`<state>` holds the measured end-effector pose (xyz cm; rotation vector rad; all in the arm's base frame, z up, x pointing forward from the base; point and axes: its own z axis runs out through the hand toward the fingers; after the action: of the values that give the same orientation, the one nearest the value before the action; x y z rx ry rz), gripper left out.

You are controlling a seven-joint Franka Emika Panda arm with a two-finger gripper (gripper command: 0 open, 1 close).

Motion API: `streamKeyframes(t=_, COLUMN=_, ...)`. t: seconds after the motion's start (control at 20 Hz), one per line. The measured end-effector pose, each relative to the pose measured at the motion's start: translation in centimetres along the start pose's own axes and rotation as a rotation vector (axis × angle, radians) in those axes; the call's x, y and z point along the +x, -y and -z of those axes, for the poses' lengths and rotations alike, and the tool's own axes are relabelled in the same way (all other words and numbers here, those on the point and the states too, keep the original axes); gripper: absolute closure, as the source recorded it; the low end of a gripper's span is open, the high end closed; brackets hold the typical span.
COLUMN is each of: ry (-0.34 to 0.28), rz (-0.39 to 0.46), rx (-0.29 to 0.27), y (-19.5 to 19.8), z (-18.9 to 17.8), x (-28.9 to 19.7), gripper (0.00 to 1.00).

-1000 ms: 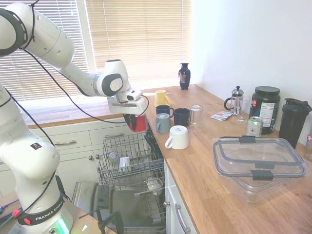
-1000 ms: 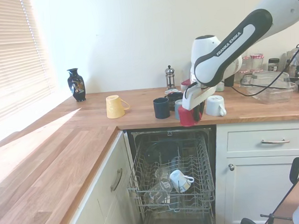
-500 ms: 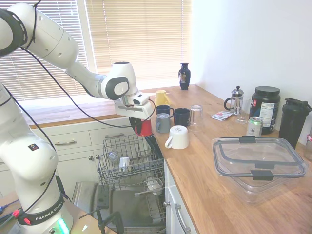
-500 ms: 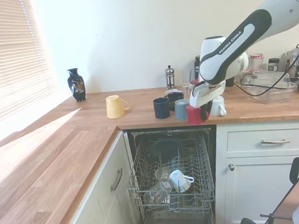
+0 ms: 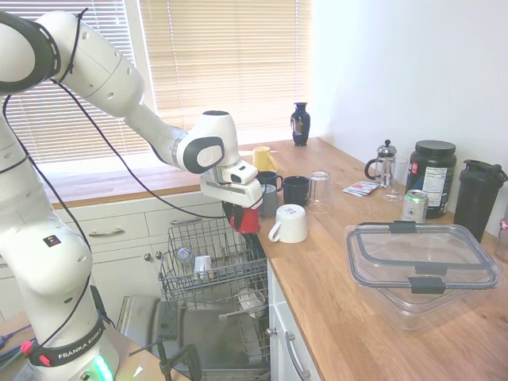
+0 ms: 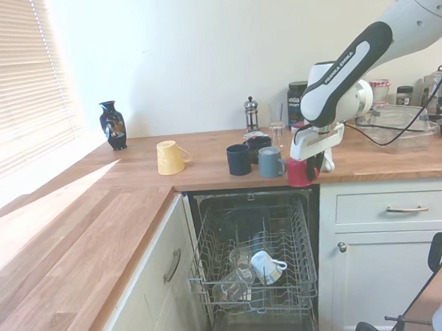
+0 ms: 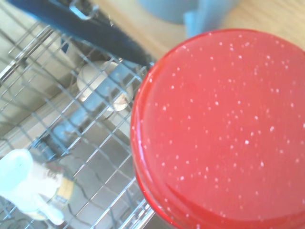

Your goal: Unload a mug from dishwasher

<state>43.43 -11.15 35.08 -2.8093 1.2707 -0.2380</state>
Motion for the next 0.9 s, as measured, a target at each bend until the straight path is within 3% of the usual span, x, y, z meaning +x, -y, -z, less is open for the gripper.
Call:
streamKeyframes(t=0.4, ry=-0.020, rz=-0.025, rx=0.016, y=-0.7, z=1.6, x=1.7, gripper=1.00)
streamKeyframes(t=0.9, ry=-0.010, rz=-0.060, rx=0.011, y=-0.2, z=0.8, x=5.1, gripper=1.00)
